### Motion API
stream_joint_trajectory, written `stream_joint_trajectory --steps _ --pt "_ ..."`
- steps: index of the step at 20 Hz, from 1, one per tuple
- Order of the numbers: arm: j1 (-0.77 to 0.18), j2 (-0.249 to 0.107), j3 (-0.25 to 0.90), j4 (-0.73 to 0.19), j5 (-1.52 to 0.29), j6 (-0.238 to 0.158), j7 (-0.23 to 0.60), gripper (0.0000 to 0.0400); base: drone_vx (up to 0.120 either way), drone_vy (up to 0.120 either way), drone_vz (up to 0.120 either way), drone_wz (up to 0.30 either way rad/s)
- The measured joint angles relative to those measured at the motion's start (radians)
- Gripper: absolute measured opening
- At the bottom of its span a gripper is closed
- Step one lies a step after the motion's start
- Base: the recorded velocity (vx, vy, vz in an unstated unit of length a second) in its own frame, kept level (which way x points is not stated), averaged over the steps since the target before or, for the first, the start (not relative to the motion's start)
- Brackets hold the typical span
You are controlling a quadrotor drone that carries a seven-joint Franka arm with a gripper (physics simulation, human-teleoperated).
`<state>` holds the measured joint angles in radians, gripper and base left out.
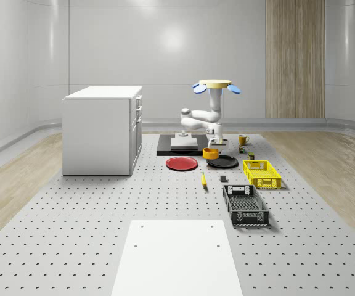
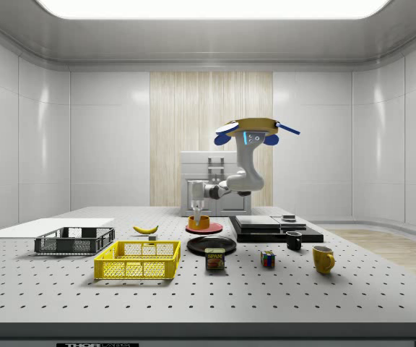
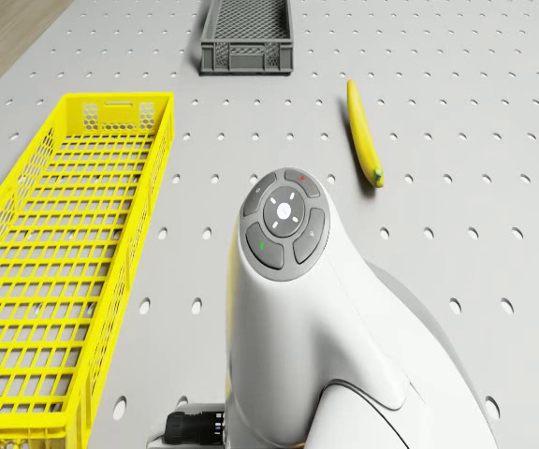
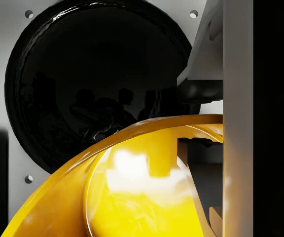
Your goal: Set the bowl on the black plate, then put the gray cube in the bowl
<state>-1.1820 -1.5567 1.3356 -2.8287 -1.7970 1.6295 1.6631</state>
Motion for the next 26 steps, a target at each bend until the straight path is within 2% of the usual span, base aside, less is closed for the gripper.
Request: stream_joint_trajectory --steps 7,10,15,20,26 --pt "-0.001 -0.002 0.0 0.0 0.001 0.002 0.0 0.01 -0.12 0.12 0.0 0.0" --pt "-0.001 -0.003 0.0 0.0 0.001 0.003 0.001 0.01 0.0 0.12 -0.013 0.0" --pt "-0.001 -0.004 0.0 0.0 0.002 0.004 0.001 0.01 0.0 0.12 -0.12 0.0" --pt "-0.001 -0.006 0.001 0.0 0.002 0.005 0.001 0.01 0.0 0.12 -0.008 0.0" --pt "-0.006 -0.007 -0.026 0.006 -0.022 0.017 0.002 0.01 0.0 0.013 0.0 0.0"
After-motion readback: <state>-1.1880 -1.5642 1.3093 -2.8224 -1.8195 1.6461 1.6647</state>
